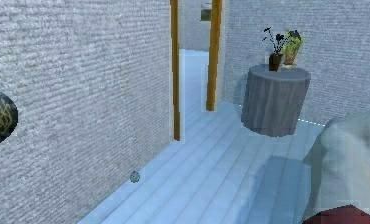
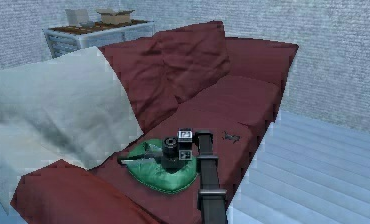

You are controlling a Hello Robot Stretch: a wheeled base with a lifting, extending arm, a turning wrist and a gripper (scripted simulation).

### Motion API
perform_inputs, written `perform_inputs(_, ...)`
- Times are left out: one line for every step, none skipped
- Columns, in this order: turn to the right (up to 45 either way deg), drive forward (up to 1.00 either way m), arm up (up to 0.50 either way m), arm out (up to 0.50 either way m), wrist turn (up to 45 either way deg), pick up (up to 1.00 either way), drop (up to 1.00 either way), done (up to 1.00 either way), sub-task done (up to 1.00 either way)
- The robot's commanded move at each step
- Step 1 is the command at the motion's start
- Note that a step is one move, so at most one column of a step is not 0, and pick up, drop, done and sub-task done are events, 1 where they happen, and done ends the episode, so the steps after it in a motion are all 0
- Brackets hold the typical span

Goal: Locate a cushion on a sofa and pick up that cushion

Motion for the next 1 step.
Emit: perform_inputs(0.0,0.00,0.00,0.00,42.0,0.00,0.00,0.00,0.00)
